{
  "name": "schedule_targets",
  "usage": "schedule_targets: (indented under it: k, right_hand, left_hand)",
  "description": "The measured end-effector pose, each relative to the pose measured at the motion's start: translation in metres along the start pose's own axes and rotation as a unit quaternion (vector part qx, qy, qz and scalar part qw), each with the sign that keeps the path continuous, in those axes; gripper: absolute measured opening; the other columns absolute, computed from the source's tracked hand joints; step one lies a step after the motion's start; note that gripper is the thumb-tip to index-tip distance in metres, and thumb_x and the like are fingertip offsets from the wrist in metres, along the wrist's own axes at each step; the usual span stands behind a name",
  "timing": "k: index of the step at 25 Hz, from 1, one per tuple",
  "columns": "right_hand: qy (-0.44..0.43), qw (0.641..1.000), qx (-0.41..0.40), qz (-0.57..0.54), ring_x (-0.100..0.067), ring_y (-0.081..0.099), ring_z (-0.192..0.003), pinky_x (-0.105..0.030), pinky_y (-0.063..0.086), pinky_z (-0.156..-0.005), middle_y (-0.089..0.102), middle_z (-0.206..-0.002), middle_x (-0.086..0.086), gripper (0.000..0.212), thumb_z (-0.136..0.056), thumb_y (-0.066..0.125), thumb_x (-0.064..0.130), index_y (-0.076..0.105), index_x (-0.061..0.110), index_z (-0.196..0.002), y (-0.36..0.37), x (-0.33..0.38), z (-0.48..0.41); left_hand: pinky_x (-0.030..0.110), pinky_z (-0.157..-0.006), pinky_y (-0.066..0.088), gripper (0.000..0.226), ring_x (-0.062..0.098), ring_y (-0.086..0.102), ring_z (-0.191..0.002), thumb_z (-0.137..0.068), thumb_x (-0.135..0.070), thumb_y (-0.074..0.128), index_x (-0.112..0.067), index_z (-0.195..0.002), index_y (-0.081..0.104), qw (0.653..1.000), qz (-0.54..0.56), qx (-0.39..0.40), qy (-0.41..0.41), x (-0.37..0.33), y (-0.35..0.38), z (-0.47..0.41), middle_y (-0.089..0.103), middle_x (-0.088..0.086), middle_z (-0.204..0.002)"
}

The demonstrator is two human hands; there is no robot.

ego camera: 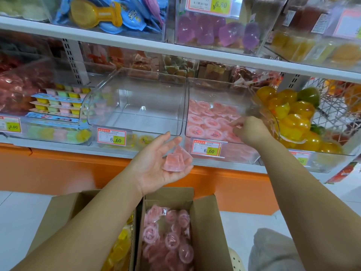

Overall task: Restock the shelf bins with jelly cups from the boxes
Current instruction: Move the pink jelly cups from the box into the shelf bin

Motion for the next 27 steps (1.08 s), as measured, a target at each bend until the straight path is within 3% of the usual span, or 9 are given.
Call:
schedule_targets:
  k: [6,9,12,14,17,19,22,25,27]
  right_hand:
    - [-0.012,0.996,0.018,-0.081,-0.002,0.046,-0.063,-0.018,0.037,-0.058,0.053,-0.140,0.002,0.028,-0.095,0.050,0.018,0.071,0.027,-0.110,0.003,-0.002,0.009]
    - [-0.018,0.997,-0.007,-0.069,-0.010,0.054,-0.072,-0.019,0.039,-0.065,0.056,-0.137,-0.001,0.033,-0.094,0.048,0.015,0.067,0.024,-0.120,-0.004,0.005,0.010]
    - [-0.038,0.991,-0.044,-0.120,-0.015,0.058,-0.080,-0.024,0.042,-0.070,0.069,-0.109,-0.002,0.028,-0.092,0.053,0.016,0.068,0.024,-0.114,-0.024,0.029,0.017]
    - [-0.067,0.977,0.070,-0.190,-0.014,0.063,-0.072,-0.028,0.047,-0.064,0.073,-0.091,0.000,0.018,-0.091,0.059,0.018,0.071,0.024,-0.104,-0.025,0.053,0.029]
    - [-0.109,0.947,0.242,-0.180,-0.017,0.069,-0.075,-0.032,0.054,-0.069,0.073,-0.093,0.001,0.020,-0.088,0.067,0.033,0.070,0.022,-0.104,-0.016,0.087,0.059]
    - [-0.102,0.937,0.288,-0.169,-0.020,0.071,-0.079,-0.034,0.056,-0.073,0.070,-0.102,0.001,0.035,-0.082,0.070,0.043,0.065,0.024,-0.111,-0.007,0.097,0.070]
    - [-0.074,0.920,0.338,-0.186,-0.020,0.068,-0.076,-0.037,0.056,-0.076,0.068,-0.107,-0.008,0.043,-0.082,0.072,0.039,0.059,0.021,-0.119,0.007,0.098,0.076]
    - [-0.079,0.928,0.287,-0.225,-0.025,0.067,-0.081,-0.037,0.056,-0.077,0.068,-0.109,-0.013,0.034,-0.084,0.072,0.028,0.062,0.018,-0.115,-0.001,0.088,0.062]
    - [-0.045,0.958,0.147,-0.241,-0.023,0.068,-0.085,-0.037,0.056,-0.078,0.067,-0.115,-0.008,0.035,-0.085,0.071,0.029,0.062,0.020,-0.118,-0.020,0.063,0.038]
  left_hand:
    - [0.045,-0.075,0.060,0.036,0.037,0.062,-0.116,-0.090,-0.038,0.065,-0.016,-0.118,0.071,1.000,0.003,0.007,-0.006,0.003,0.003,0.001,0.058,0.022,-0.124]
    - [0.045,-0.075,0.060,0.035,0.039,0.063,-0.109,-0.089,-0.038,0.064,-0.016,-0.116,0.072,1.000,0.004,0.014,-0.009,0.003,0.004,0.004,0.058,0.023,-0.126]
    - [0.045,-0.073,0.060,0.036,0.039,0.063,-0.115,-0.089,-0.038,0.064,-0.016,-0.117,0.072,1.000,0.005,0.024,0.001,0.001,0.006,0.009,0.056,0.022,-0.134]
    - [0.046,-0.073,0.060,0.037,0.039,0.062,-0.116,-0.090,-0.039,0.063,-0.016,-0.118,0.072,0.999,0.008,0.035,0.010,0.000,0.009,0.013,0.055,0.022,-0.135]
    - [0.048,-0.077,0.059,0.040,0.041,0.062,-0.116,-0.091,-0.041,0.061,-0.017,-0.121,0.071,0.999,0.003,0.051,0.014,0.000,0.016,0.015,0.056,0.020,-0.137]
    - [0.050,-0.078,0.059,0.042,0.042,0.063,-0.115,-0.091,-0.043,0.059,-0.018,-0.123,0.070,0.998,-0.006,0.063,0.017,0.000,0.019,0.017,0.060,0.020,-0.135]
    - [0.052,-0.078,0.059,0.043,0.043,0.065,-0.112,-0.089,-0.040,0.059,-0.020,-0.125,0.069,0.996,-0.023,0.086,0.027,0.001,0.024,0.018,0.061,0.017,-0.136]
    - [0.054,-0.079,0.059,0.047,0.043,0.065,-0.113,-0.084,-0.029,0.061,-0.022,-0.130,0.063,0.995,-0.028,0.093,0.039,0.002,0.027,0.017,0.058,0.013,-0.139]
    - [0.055,-0.081,0.058,0.053,0.042,0.064,-0.114,-0.080,-0.023,0.061,-0.022,-0.133,0.059,0.995,-0.020,0.087,0.042,0.000,0.026,0.016,0.058,0.012,-0.139]
Point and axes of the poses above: each hand's wrist, its own z-axis away from the middle knuckle, its own y-axis out of the palm, x = y × z, the point moved 4 cm from there along -z, towards the middle knuckle
